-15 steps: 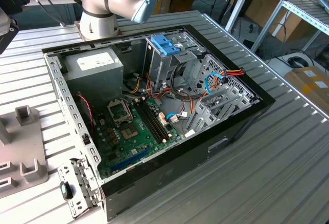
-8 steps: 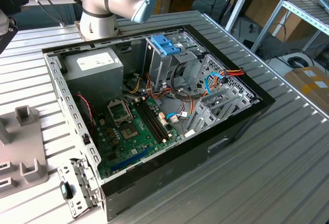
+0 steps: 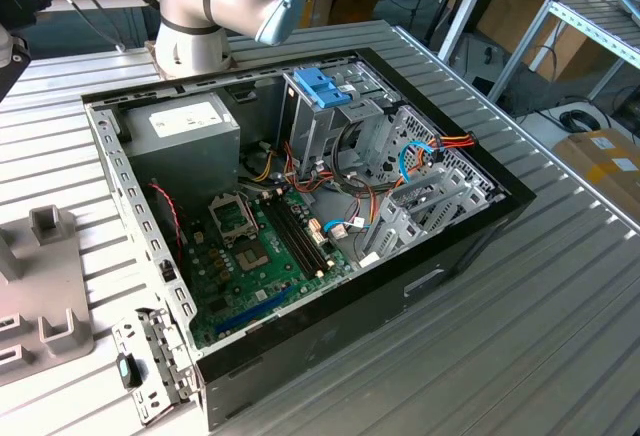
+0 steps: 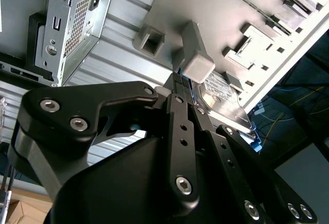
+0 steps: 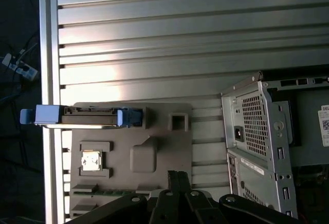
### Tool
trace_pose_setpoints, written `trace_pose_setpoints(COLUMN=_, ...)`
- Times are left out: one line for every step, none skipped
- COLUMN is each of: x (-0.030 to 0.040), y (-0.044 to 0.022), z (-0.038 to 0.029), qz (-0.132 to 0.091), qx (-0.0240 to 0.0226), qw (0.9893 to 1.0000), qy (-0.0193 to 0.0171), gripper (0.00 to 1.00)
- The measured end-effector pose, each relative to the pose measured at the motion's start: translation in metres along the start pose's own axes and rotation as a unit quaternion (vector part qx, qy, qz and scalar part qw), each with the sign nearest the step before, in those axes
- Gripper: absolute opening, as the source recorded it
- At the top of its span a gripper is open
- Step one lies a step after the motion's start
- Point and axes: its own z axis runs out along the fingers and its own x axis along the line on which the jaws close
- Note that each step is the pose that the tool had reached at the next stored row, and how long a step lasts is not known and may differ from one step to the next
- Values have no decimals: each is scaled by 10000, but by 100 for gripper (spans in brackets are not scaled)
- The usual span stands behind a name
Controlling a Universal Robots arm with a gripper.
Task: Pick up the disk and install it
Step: 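Reach for the disk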
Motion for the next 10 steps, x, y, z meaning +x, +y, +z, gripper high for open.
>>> trace_pose_setpoints(x=2, y=0, z=0, qz=0, qx=0, qw=10000, qy=0, gripper=11)
trace_pose_setpoints(x=6, y=0, z=0, qz=0, qx=0, qw=10000, qy=0, gripper=11)
trace_pose_setpoints(x=8, y=-1, z=0, qz=0, qx=0, qw=10000, qy=0, gripper=11)
trace_pose_setpoints(x=10, y=-1, z=0, qz=0, qx=0, qw=10000, qy=0, gripper=11)
trace_pose_setpoints(x=12, y=-1, z=0, qz=0, qx=0, qw=10000, qy=0, gripper=11)
trace_pose_setpoints(x=15, y=-1, z=0, qz=0, qx=0, qw=10000, qy=0, gripper=11)
trace_pose_setpoints(x=18, y=-1, z=0, qz=0, qx=0, qw=10000, qy=0, gripper=11)
trace_pose_setpoints(x=21, y=-2, z=0, qz=0, qx=0, qw=10000, qy=0, gripper=11)
trace_pose_setpoints(x=23, y=-2, z=0, qz=0, qx=0, qw=10000, qy=0, gripper=11)
trace_pose_setpoints(x=26, y=-2, z=1, qz=0, qx=0, qw=10000, qy=0, gripper=11)
